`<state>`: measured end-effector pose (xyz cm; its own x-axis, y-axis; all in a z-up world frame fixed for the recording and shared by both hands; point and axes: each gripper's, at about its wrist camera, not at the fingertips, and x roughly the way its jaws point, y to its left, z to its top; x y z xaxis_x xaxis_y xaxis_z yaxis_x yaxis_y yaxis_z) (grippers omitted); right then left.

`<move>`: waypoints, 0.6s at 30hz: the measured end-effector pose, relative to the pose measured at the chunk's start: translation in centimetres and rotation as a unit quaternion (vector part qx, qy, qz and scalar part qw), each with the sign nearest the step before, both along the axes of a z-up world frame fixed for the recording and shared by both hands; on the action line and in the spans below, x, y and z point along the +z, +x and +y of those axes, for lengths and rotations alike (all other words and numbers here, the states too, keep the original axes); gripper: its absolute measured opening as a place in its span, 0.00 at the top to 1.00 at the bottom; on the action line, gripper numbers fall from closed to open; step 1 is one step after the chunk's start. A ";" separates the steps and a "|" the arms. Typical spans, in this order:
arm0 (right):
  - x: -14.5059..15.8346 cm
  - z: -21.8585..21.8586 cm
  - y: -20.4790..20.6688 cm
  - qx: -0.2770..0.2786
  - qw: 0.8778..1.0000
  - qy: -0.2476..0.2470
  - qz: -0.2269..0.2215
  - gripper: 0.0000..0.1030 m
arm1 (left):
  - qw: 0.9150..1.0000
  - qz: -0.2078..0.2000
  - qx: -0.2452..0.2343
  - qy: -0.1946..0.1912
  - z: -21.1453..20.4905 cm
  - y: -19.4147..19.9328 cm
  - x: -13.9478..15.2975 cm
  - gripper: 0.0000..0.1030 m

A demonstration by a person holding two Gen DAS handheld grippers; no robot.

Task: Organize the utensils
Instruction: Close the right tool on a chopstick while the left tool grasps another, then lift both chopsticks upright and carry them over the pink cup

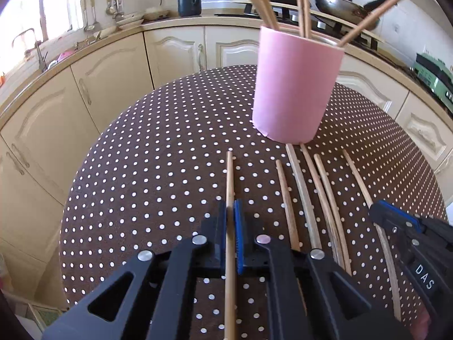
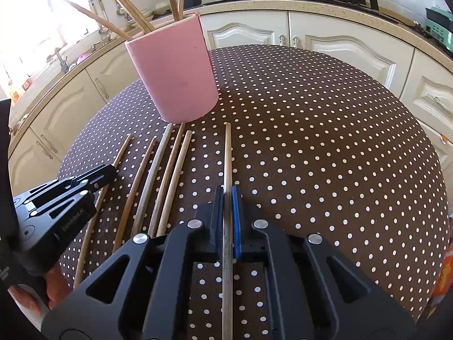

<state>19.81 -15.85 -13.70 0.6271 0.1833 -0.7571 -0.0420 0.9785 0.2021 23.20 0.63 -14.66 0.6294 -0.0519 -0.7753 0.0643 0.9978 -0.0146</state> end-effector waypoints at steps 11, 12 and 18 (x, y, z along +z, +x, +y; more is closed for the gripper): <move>0.8 -1.4 -0.5 -0.017 1.000 0.014 -0.012 0.93 | 0.999 -0.020 0.002 -0.033 1.6 -0.3 0.5 0.94; 1.0 -1.5 -0.6 -0.018 1.000 0.014 -0.015 0.93 | 0.999 -0.023 0.002 -0.036 1.8 -0.3 0.7 0.94; 2.4 -2.5 -1.1 -0.029 0.999 0.026 -0.037 0.94 | 0.996 -0.056 0.035 -0.053 3.2 -0.8 2.5 0.94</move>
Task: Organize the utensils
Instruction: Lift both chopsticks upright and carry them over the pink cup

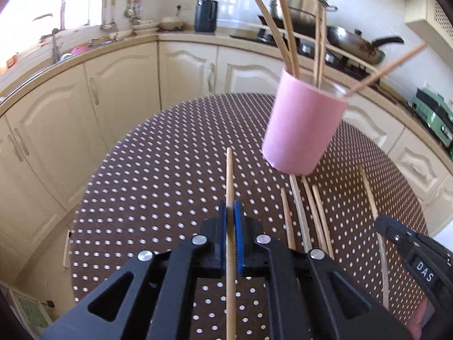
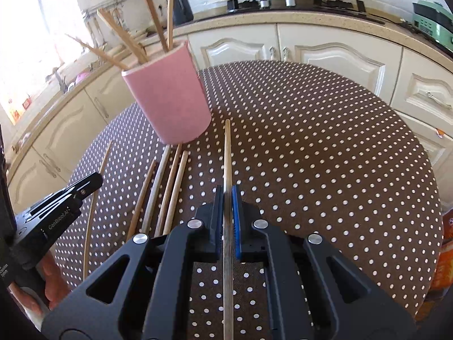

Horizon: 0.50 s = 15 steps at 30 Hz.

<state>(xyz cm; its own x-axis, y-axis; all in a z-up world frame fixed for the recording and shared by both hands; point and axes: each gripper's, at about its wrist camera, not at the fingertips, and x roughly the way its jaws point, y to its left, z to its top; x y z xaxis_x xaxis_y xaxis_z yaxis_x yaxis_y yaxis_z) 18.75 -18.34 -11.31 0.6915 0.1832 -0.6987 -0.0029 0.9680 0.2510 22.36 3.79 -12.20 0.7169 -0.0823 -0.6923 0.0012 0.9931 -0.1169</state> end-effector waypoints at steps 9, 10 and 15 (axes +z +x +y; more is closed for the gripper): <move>3.3 -0.7 -0.9 -0.010 0.999 0.006 -0.048 0.94 | 0.999 -0.050 -0.003 -0.003 0.1 -1.1 3.1 0.94; 3.7 -0.7 -1.0 -0.010 0.999 0.006 -0.051 0.94 | 0.999 -0.053 -0.002 0.001 0.0 -1.2 3.3 0.94; 5.3 -0.7 -1.4 -0.011 0.997 0.007 -0.074 0.94 | 0.997 -0.081 0.001 0.009 -0.3 -2.0 4.9 0.94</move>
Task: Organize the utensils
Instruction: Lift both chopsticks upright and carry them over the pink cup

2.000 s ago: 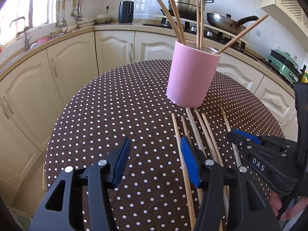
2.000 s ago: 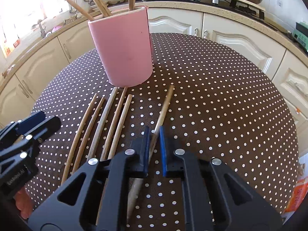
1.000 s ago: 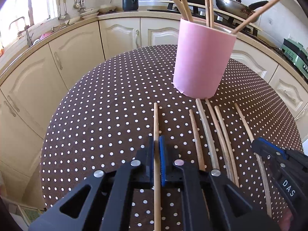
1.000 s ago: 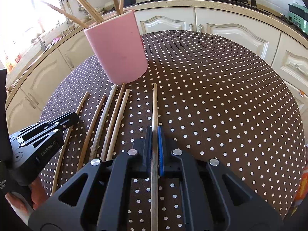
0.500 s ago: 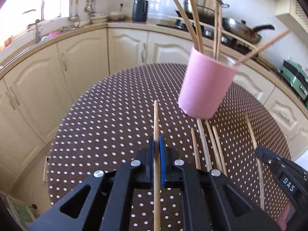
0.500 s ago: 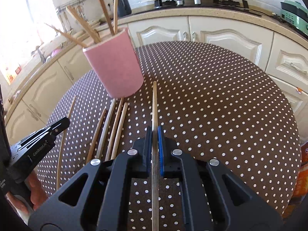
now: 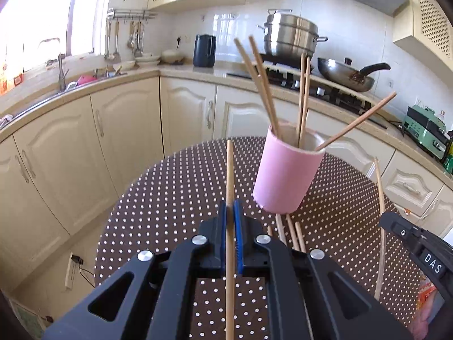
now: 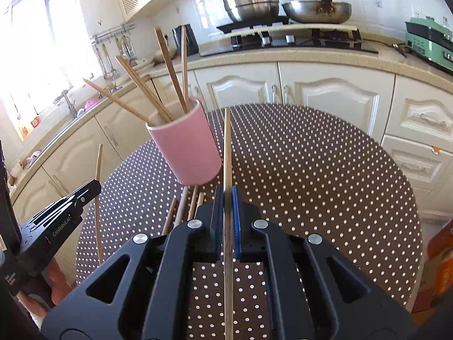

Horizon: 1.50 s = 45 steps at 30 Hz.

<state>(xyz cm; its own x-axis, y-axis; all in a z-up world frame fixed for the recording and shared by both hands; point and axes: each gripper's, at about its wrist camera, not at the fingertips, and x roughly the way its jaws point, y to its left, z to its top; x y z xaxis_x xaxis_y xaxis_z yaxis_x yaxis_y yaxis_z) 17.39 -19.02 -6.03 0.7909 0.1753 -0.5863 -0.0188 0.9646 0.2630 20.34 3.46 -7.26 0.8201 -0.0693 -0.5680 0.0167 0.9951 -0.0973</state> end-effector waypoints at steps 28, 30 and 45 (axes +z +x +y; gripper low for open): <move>11.0 -1.3 0.1 -0.032 0.987 -0.028 -0.155 0.94 | 0.990 -0.138 -0.011 -0.005 -1.9 -0.4 10.5 0.94; 12.2 -1.4 0.4 -0.031 0.985 -0.025 -0.167 0.94 | 0.988 -0.154 -0.021 -0.007 -2.5 -0.4 11.6 0.94; 18.8 -1.8 3.9 -0.046 0.974 0.010 -0.222 0.93 | 0.975 -0.220 -0.007 -0.035 -4.5 3.1 16.1 0.94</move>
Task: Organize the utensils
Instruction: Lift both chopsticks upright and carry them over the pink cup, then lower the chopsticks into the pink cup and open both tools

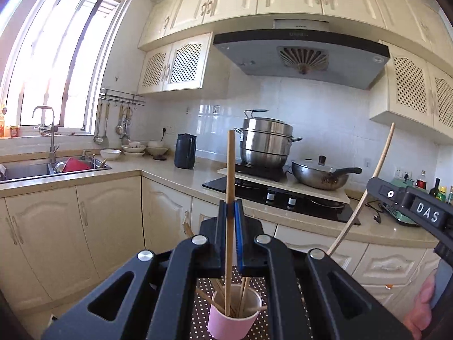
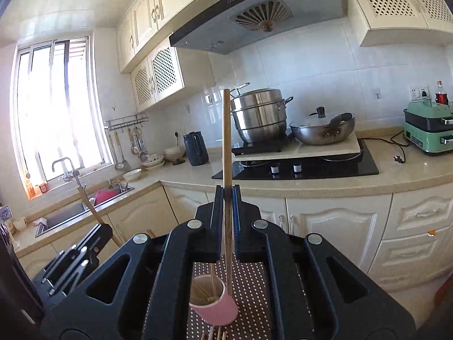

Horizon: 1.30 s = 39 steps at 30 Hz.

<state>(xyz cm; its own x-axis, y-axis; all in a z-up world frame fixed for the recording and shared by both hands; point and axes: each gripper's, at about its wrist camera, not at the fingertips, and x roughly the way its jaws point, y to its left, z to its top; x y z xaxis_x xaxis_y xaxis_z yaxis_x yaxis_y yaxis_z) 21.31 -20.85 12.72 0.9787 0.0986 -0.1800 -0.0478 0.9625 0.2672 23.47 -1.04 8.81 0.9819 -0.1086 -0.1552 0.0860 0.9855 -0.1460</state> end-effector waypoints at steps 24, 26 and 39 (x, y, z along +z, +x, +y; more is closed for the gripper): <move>-6.3 5.2 6.3 0.056 0.991 -0.039 0.118 0.93 | 0.998 0.056 -0.019 -0.004 1.4 4.8 -6.2 0.92; -6.6 5.2 6.4 0.054 0.990 -0.039 0.123 0.91 | 0.998 0.058 -0.024 -0.001 1.4 4.7 -6.3 0.84; -6.8 4.5 5.0 0.039 0.992 -0.043 0.116 0.39 | 0.999 0.044 -0.023 0.008 1.6 3.2 -5.4 0.67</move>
<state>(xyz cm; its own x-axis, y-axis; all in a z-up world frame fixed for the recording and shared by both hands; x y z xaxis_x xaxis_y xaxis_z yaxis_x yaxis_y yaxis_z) 26.35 -16.35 5.90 0.9000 0.1456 -0.4108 -0.0690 0.9782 0.1957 26.68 0.52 3.39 0.9583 -0.1499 -0.2434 0.1183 0.9831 -0.1394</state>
